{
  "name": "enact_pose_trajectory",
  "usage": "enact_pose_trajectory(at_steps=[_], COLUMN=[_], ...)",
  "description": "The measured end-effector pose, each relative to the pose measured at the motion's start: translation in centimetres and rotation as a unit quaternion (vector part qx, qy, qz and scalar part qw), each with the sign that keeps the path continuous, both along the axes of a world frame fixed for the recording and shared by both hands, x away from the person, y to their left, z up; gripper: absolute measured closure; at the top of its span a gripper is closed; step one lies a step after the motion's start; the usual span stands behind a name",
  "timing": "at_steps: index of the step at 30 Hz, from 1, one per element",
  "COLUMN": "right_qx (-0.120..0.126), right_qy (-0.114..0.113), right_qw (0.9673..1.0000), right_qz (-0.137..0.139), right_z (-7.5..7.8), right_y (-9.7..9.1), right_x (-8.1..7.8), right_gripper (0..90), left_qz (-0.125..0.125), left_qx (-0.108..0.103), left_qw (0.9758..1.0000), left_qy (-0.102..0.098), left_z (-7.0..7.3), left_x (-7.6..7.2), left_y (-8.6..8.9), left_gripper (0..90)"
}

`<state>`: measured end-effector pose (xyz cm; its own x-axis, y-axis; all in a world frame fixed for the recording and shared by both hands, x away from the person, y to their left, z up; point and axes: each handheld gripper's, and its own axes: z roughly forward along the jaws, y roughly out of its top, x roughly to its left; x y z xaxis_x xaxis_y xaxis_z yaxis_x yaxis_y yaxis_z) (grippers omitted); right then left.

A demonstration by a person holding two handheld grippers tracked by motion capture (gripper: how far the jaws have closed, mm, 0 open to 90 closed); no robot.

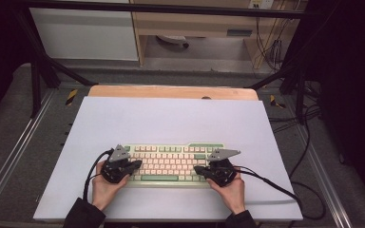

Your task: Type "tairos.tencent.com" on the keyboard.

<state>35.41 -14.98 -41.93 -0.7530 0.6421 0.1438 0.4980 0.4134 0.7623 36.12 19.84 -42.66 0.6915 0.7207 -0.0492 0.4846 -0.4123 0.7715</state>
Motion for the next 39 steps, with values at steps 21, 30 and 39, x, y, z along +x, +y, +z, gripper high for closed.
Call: enact_pose_trajectory(at_steps=[21, 30, 39], right_qx=[0.012, 0.009, 0.006], right_qy=[0.003, 0.004, 0.008], right_qw=[0.9999, 0.9999, 0.9996], right_qz=[0.005, 0.014, 0.025], right_z=[0.2, 0.5, 0.5], right_y=[0.2, 1.3, 2.8], right_x=[0.0, 0.1, 0.5], right_gripper=[90.0, 90.0, 90.0], left_qz=[0.012, 0.015, 0.015], left_qx=[-0.024, -0.025, -0.027], left_qw=[0.9996, 0.9996, 0.9995], left_qy=[-0.005, -0.003, -0.003], left_z=[0.6, 0.5, 0.5], left_x=[-1.5, -1.6, -1.6], left_y=[2.4, 3.0, 3.1], left_gripper=[90.0, 90.0, 90.0])
